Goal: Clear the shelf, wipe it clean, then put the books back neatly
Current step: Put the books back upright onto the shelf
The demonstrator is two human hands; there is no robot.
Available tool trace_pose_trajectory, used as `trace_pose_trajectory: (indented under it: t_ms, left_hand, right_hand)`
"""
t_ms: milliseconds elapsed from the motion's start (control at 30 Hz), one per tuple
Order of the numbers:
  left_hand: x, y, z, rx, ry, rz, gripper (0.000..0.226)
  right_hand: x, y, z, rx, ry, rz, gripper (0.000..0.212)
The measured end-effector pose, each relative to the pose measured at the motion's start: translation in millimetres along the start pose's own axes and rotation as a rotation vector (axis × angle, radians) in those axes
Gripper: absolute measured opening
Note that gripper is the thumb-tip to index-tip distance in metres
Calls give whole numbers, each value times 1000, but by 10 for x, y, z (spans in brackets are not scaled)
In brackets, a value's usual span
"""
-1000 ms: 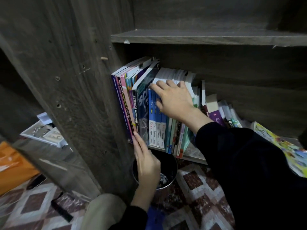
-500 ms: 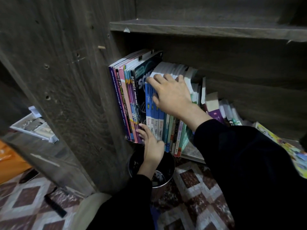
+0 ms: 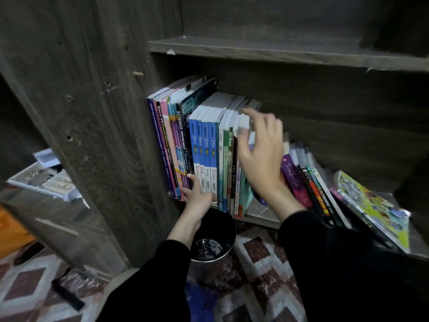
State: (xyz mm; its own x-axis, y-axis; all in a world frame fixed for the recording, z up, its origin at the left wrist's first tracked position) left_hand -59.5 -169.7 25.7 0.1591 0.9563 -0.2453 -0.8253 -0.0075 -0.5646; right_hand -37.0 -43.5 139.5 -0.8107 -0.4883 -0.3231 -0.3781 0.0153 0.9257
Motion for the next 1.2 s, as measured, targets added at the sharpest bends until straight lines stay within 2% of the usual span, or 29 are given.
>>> trace_pose_trajectory:
  t_ms: [33, 100, 167, 233, 267, 333, 433, 533, 733, 900, 967, 1000, 1100, 1167, 1200]
  left_hand:
    - [-24, -26, 4, 6, -6, 22, 87]
    - [-76, -91, 1, 84, 25, 162, 78]
    - [-111, -201, 32, 342, 129, 396, 70]
    - [-60, -289, 83, 621, 313, 533, 69]
    - [-17, -294, 111, 691, 442, 578, 71]
    - [33, -241, 176, 704, 641, 635, 72]
    - [32, -116, 281, 689, 715, 618, 51]
    - [-7, -11, 373, 678, 753, 548, 47]
    - [-101, 75, 434, 673, 779, 541, 49]
    - [-110, 69, 317, 655, 698, 548, 41]
    - [-89, 21, 293, 651, 674, 553, 40]
    - [-85, -11, 293, 656, 638, 552, 39]
    - [-123, -184, 392, 750, 378, 552, 35]
    - [-154, -334, 526, 875, 269, 596, 36]
    - [-162, -394, 598, 931, 271, 618, 40]
  right_hand:
    - [-31, -134, 21, 74, 5, 47, 32]
    - [-53, -359, 57, 195, 25, 20, 32]
    - [-69, -524, 89, 277, 36, -81, 37]
    - [-71, -625, 126, 297, 61, -200, 48]
    - [-66, -658, 145, 300, 85, -263, 53]
    - [-29, -741, 196, 315, 114, -430, 57]
    - [70, -907, 296, 293, 22, -770, 51]
    - [127, -974, 384, 267, -20, -898, 46]
    - [206, -930, 474, 180, 13, -912, 48]
    - [204, -904, 463, 212, -14, -931, 48]
    - [166, -804, 441, 280, 40, -821, 48]
    - [129, -717, 405, 285, 80, -695, 43]
    - [-21, -348, 208, 93, 73, -290, 27]
    - [-39, -124, 124, -60, -16, -231, 31]
    - [0, -45, 131, -109, -39, -295, 40]
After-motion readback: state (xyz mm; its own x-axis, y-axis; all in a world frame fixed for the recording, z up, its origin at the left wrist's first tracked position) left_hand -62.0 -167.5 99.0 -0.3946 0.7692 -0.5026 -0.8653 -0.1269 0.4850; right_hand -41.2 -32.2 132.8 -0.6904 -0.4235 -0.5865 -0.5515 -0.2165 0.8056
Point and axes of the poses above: each hand's wrist, its own y-axis towards the middle knuckle, its own x-axis out of the palm, z = x × y, the point moved 3 cm from there along y, towards the middle knuckle, and after that the axes turned 15 degrees about -x, right-handed, at the moved point
